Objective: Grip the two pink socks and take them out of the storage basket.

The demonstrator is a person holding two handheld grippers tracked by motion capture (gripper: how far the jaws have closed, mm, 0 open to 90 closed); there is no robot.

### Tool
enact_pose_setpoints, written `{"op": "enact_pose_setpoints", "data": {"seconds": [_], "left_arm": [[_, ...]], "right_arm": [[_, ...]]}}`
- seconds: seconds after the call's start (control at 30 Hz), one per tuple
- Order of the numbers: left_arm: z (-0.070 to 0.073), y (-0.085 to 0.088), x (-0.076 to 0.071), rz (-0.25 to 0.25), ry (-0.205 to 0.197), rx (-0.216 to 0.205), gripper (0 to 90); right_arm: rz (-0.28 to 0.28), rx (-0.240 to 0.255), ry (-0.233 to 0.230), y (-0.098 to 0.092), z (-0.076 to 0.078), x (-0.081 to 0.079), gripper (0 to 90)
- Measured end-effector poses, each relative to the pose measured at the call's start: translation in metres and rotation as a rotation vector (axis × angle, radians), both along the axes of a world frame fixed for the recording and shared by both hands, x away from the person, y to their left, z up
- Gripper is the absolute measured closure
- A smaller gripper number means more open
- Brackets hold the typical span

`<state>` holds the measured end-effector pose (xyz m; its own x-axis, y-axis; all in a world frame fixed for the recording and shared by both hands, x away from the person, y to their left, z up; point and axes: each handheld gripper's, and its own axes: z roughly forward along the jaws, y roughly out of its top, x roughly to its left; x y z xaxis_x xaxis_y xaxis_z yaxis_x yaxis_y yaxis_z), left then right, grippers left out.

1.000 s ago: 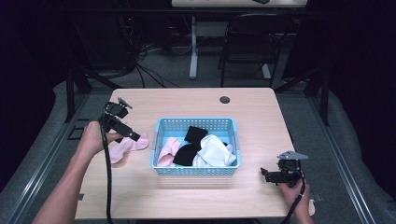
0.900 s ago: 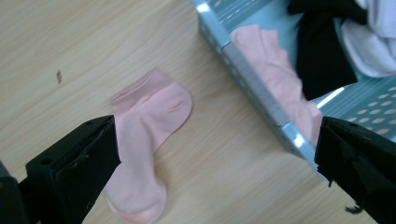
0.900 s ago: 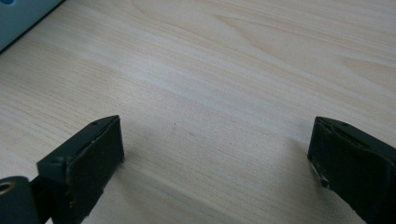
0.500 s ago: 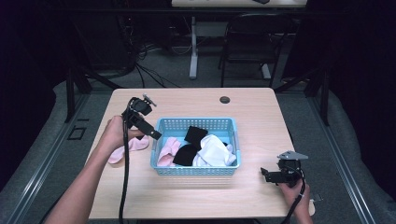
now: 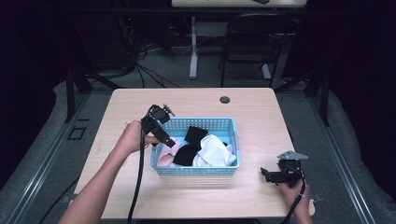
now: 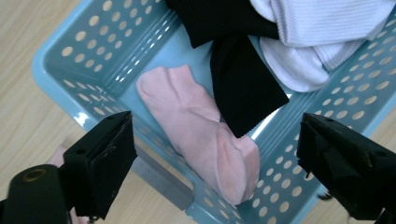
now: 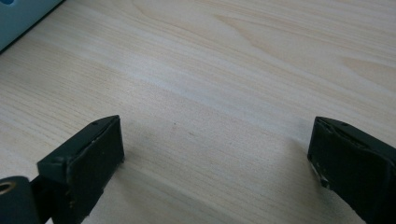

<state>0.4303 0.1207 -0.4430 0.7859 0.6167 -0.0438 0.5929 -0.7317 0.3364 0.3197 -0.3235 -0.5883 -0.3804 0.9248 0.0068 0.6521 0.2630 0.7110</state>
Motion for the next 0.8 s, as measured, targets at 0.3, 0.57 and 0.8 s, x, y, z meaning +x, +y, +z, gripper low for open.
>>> {"op": "enact_pose_setpoints", "data": {"seconds": [0.3, 0.57, 0.8], "left_arm": [[-0.016, -0.009, -0.001, -0.044, 0.027, 0.025, 20.0], [-0.031, -0.011, 0.002, -0.055, 0.052, 0.05, 27.3], [-0.045, -0.01, 0.005, -0.06, 0.068, 0.073, 32.9]], "right_arm": [[0.0, 0.0, 0.0, 0.0, 0.0, 0.0, 3.0], [0.0, 0.0, 0.0, 0.0, 0.0, 0.0, 3.0], [0.0, 0.0, 0.0, 0.0, 0.0, 0.0, 3.0]]}}
